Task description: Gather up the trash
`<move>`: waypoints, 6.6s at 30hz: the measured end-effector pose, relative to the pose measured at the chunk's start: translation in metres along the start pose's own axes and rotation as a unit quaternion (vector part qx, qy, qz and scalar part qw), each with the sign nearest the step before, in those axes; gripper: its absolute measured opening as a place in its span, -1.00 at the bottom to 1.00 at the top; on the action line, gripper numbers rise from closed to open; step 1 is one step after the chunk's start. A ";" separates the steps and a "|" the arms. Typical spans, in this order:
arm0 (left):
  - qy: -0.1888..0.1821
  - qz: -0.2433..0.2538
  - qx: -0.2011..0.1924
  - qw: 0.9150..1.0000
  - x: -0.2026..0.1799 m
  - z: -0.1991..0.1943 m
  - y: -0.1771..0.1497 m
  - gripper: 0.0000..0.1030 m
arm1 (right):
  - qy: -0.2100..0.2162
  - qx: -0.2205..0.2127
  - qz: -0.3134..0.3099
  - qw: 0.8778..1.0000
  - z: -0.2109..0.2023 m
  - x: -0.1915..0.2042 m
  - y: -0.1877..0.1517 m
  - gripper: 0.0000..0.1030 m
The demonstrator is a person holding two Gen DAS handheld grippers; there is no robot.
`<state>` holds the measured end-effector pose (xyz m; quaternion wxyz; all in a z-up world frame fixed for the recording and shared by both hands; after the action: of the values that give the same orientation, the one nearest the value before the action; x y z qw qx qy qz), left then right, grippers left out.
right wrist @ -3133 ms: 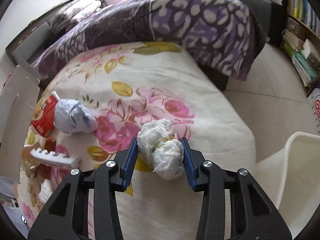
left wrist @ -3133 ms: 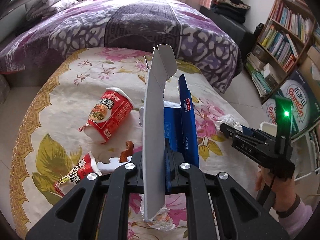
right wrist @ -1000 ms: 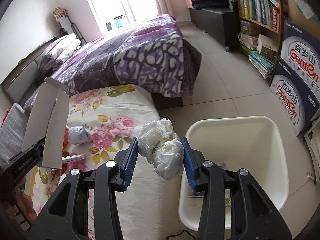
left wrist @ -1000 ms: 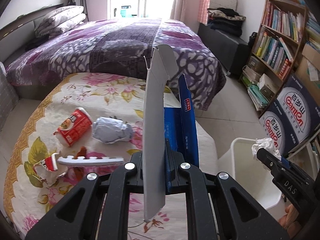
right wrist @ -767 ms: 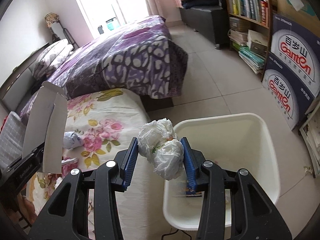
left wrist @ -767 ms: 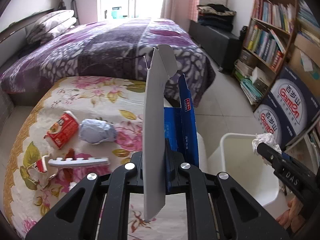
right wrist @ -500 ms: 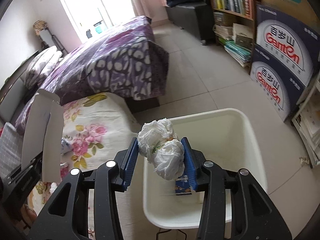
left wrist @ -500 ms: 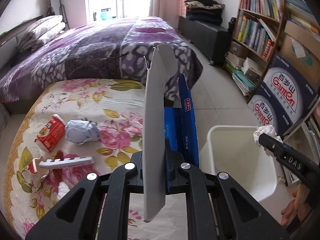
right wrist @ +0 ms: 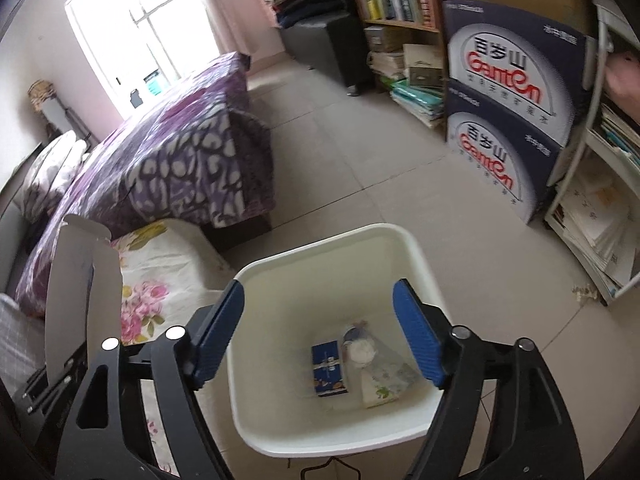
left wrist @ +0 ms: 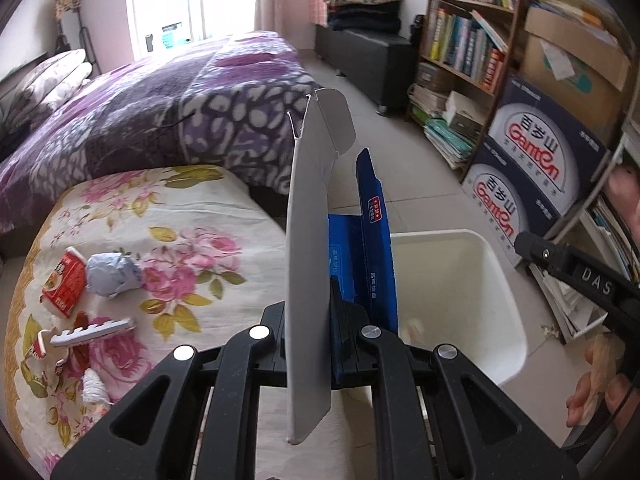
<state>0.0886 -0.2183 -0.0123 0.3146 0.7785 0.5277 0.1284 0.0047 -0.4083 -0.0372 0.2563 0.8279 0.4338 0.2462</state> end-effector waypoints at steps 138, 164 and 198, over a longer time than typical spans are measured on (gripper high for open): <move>0.151 -0.141 0.066 0.976 0.409 -0.019 -0.045 -0.11 | 0.259 0.119 -0.382 0.879 0.044 0.413 -0.183 -0.27; 0.185 -0.225 -0.053 0.955 0.319 -0.061 -0.023 -0.11 | 0.169 -0.017 -0.252 0.953 0.004 0.335 -0.075 -0.26; 0.133 -0.135 -0.054 0.980 0.179 -0.033 0.003 -0.10 | 0.112 -0.033 -0.192 0.974 -0.001 0.222 -0.037 -0.23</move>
<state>0.1471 -0.0455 -0.0091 0.2977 0.6575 0.6577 0.2158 0.0937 -0.2023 -0.0187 0.2760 0.6876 0.6021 0.2975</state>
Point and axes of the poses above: each gripper's, at about its wrist camera, not at the fingertips, and z roughly the way its jaws point, x to its left, y to its top, the point moved 5 cm from there along z, roughly the way its jaws point, and after that the axes turned 10 degrees about -z, right-handed, at the moved point
